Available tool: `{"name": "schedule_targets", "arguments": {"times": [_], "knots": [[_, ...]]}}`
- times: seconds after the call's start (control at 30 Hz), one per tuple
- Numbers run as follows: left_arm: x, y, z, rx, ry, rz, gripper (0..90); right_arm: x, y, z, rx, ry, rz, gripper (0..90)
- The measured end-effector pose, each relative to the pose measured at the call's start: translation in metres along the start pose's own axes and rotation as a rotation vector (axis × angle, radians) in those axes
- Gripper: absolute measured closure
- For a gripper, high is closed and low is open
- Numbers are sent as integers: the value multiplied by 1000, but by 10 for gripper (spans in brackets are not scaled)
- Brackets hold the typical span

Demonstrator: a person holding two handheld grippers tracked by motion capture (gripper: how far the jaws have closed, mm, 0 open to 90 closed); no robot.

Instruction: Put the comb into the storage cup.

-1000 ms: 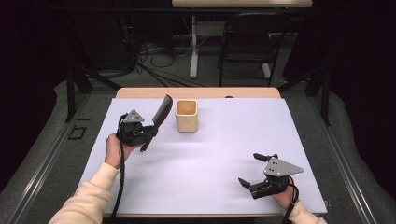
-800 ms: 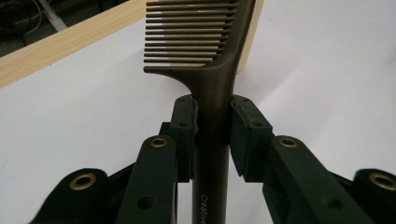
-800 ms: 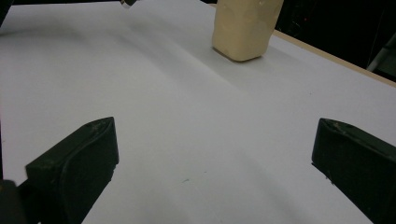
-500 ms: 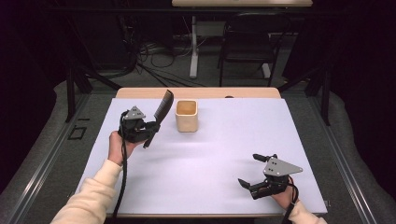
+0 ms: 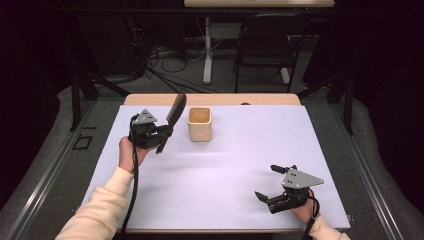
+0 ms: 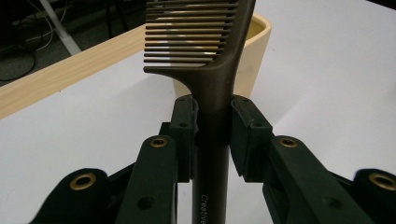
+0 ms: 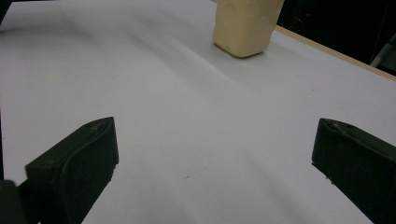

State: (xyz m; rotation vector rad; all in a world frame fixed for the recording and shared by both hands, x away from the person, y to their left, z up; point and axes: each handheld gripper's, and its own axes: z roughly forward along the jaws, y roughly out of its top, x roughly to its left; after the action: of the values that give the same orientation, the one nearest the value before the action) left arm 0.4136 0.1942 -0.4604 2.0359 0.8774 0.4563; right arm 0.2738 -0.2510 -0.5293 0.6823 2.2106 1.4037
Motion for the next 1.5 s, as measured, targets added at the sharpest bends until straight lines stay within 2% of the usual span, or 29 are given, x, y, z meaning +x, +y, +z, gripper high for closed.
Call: {"name": "schedule_targets", "arguments": {"times": [0.2,1.5], "knots": [[1,4,-1,-22,10,-4,724,0,0,0,3,3,2,1],[6,26,9,-60,28,-13,725,0,0,0,4,1,3,1]]}}
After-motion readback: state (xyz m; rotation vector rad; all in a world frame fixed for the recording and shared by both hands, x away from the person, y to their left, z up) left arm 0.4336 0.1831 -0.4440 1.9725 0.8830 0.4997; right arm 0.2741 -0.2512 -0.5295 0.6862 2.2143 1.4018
